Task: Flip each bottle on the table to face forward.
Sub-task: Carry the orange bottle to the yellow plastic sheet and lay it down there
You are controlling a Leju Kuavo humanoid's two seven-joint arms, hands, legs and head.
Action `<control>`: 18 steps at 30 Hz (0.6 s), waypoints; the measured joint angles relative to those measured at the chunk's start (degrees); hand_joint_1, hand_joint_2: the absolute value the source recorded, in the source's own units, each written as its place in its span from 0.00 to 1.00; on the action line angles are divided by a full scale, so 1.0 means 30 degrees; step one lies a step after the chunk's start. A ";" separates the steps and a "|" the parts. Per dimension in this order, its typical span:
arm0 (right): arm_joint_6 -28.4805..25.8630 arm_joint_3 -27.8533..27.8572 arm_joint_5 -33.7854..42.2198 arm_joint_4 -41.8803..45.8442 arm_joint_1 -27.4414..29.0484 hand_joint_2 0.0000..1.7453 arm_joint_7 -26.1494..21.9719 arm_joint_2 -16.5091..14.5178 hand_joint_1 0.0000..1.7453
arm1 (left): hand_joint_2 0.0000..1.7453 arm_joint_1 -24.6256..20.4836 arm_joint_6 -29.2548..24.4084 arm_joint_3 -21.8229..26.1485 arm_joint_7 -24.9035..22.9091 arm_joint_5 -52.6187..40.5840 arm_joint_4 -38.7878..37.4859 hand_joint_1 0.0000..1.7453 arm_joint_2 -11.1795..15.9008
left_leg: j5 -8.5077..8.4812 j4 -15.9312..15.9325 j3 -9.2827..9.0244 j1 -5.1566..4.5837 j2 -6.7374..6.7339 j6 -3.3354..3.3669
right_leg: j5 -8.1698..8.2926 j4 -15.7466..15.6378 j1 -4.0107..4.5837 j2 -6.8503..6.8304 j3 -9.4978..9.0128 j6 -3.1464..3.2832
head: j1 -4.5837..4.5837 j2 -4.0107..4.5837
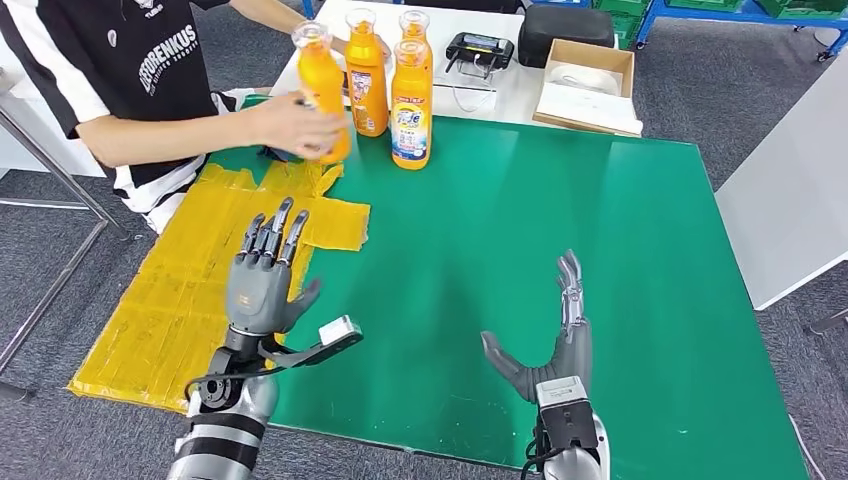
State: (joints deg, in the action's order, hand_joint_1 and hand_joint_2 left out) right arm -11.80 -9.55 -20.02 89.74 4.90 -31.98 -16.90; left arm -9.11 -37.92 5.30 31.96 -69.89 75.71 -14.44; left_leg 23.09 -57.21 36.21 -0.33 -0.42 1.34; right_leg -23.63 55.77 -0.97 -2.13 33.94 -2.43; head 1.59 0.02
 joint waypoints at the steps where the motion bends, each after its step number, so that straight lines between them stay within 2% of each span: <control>1: 0.0115 0.0126 0.0031 0.0027 0.0134 1.00 0.0046 -0.0026 0.00 | 1.00 0.0178 0.1022 -0.0168 0.0530 0.2397 0.0051 0.00 -0.0162 | 0.0004 0.0000 0.0000 -0.0004 0.0000 0.0002 | 0.0000 -0.0002 -0.0002 0.0000 -0.0002 -0.0001 | 0.0000 0.0000; 3: 0.0600 0.0532 0.0133 0.0113 0.0642 1.00 0.0056 -0.0104 0.00 | 1.00 0.0869 0.4359 -0.0849 0.0758 0.7501 0.0374 0.00 -0.0291 | 0.0017 0.0000 0.0002 -0.0011 -0.0003 0.0004 | -0.0003 -0.0006 -0.0004 0.0003 0.0002 -0.0003 | 0.0005 0.0000; 5: 0.1309 0.1104 0.0253 0.0168 0.1294 1.00 -0.0062 -0.0200 0.00 | 1.00 0.1777 0.7799 -0.1445 0.0773 1.1353 0.0740 0.00 -0.0309 | 0.0026 0.0000 0.0010 -0.0013 -0.0001 0.0002 | -0.0011 -0.0008 -0.0005 0.0002 0.0013 -0.0002 | 0.0005 0.0000; 7: 0.2041 0.1773 0.0370 0.0169 0.1840 1.00 -0.0255 -0.0341 0.00 | 1.00 0.2581 1.0249 -0.1747 0.0917 1.3732 0.0849 0.00 -0.0351 | 0.0043 0.0001 0.0016 -0.0012 -0.0001 0.0002 | -0.0020 -0.0009 -0.0004 0.0004 0.0023 0.0002 | 0.0006 0.0000; 10: 0.2837 0.2736 0.0539 0.0169 0.2379 1.00 -0.0390 -0.0598 0.00 | 1.00 0.3301 1.2995 -0.1822 0.1086 1.6327 0.0742 0.00 -0.0449 | 0.0064 0.0002 0.0015 -0.0007 -0.0004 -0.0004 | -0.0031 -0.0009 0.0000 0.0009 0.0031 0.0004 | 0.0009 0.0000; 13: 0.3077 0.3312 0.0607 0.0169 0.2619 1.00 -0.0399 -0.0747 0.00 | 1.00 0.3641 1.4707 -0.1764 0.1179 1.7910 0.0534 0.00 -0.0475 | 0.0061 0.0004 0.0009 -0.0002 -0.0005 -0.0008 | -0.0036 -0.0008 0.0003 0.0009 0.0026 0.0001 | 0.0007 0.0000; 18: 0.3135 0.3678 0.0618 0.0169 0.2713 1.00 -0.0401 -0.0816 0.00 | 1.00 0.3829 1.5105 -0.1680 0.1213 1.8248 0.0308 0.00 -0.0511 | 0.0049 0.0003 -0.0009 0.0001 -0.0008 -0.0001 | -0.0033 -0.0006 0.0003 0.0007 0.0006 0.0002 | 0.0004 0.0000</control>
State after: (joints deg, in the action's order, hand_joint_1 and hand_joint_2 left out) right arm -2.40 1.49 -18.17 90.25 13.04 -33.18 -19.34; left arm 2.37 7.39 0.26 35.61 -15.15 76.64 -15.98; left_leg 23.24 -57.20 36.18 -0.33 -0.44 1.34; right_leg -23.73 55.76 -0.96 -2.11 33.96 -2.43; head 1.60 0.02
